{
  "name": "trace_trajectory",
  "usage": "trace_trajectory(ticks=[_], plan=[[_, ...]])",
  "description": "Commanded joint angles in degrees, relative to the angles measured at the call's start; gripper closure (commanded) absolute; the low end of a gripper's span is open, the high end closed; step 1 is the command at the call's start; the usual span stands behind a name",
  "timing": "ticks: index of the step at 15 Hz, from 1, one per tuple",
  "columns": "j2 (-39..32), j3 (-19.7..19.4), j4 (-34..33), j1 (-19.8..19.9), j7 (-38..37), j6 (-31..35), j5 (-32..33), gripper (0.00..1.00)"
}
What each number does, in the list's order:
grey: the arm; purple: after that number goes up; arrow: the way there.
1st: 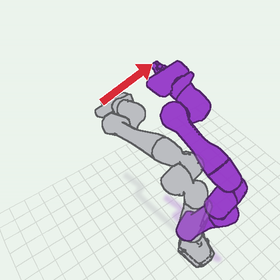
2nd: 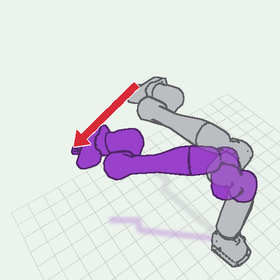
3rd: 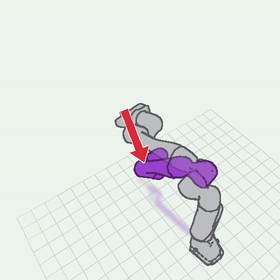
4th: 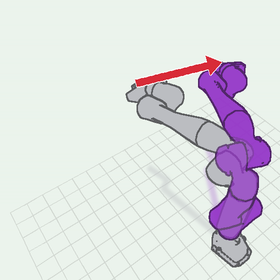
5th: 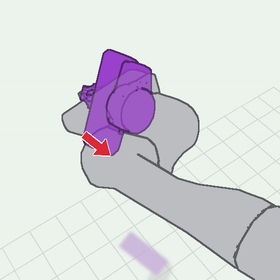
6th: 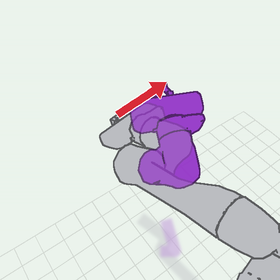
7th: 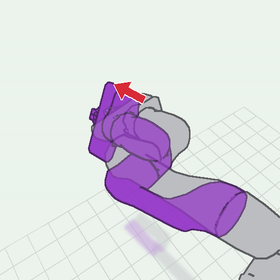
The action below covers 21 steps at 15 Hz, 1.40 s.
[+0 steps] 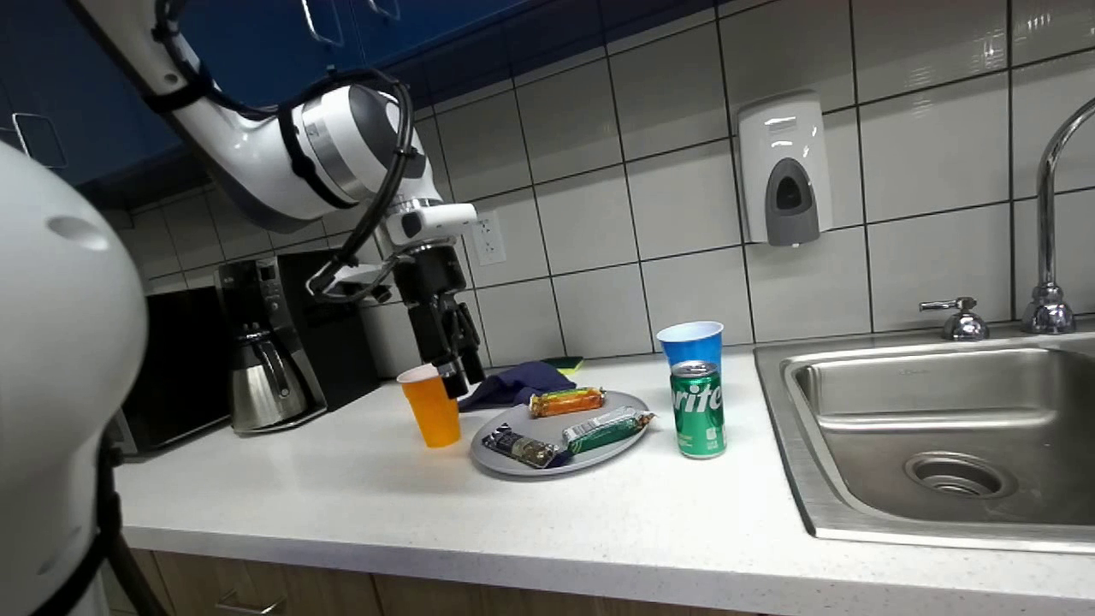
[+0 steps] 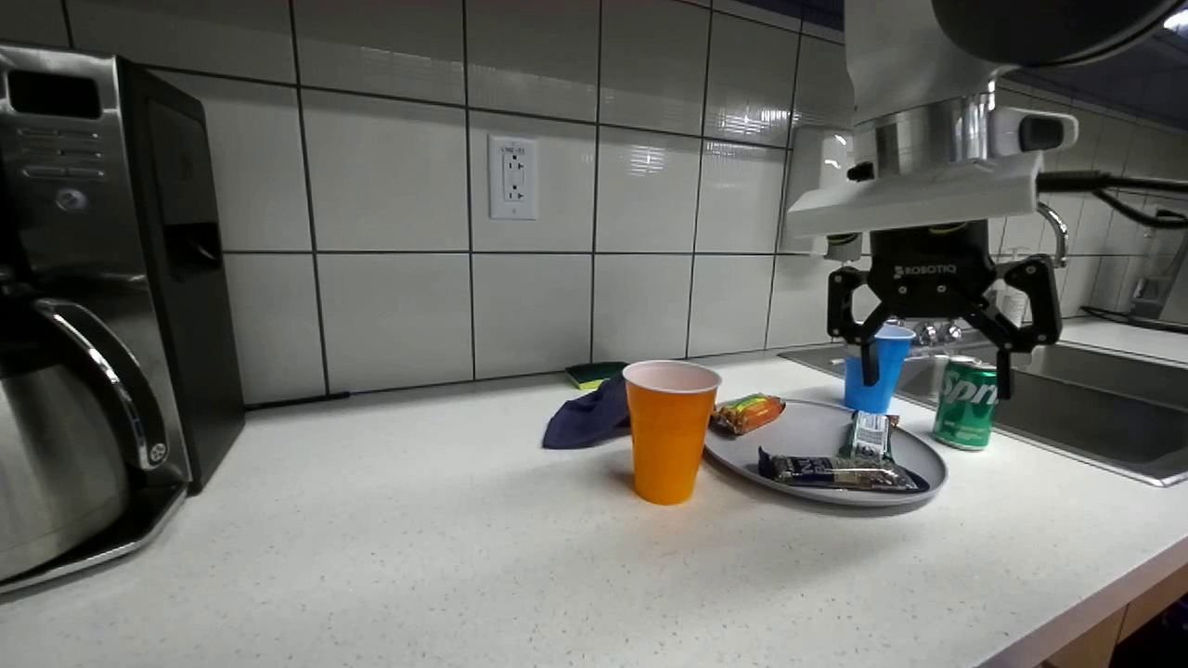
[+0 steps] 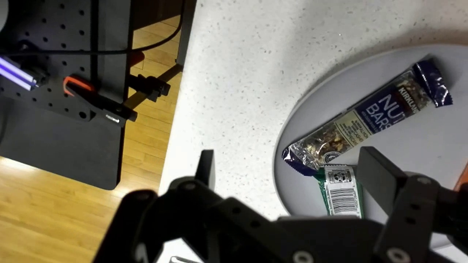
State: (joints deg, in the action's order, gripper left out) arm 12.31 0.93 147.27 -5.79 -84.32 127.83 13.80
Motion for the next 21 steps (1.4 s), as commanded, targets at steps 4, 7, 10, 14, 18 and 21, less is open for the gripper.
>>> trace_trajectory(ticks=[4,7,10,14,18,21], plan=[[10.9,0.75,7.65,2.28,19.24,1.01,-0.64,0.0],[14.11,-0.11,9.41,2.27,29.01,1.36,-3.89,0.0],[16.66,-0.57,10.37,2.62,37.91,0.53,-7.88,0.0],[18.73,-0.42,11.01,3.51,46.72,-0.55,-11.96,0.0],[19.13,-0.02,11.5,4.48,51.78,-0.98,-15.03,0.0],[15.95,1.63,9.87,5.53,50.54,-0.05,-15.06,0.0]])
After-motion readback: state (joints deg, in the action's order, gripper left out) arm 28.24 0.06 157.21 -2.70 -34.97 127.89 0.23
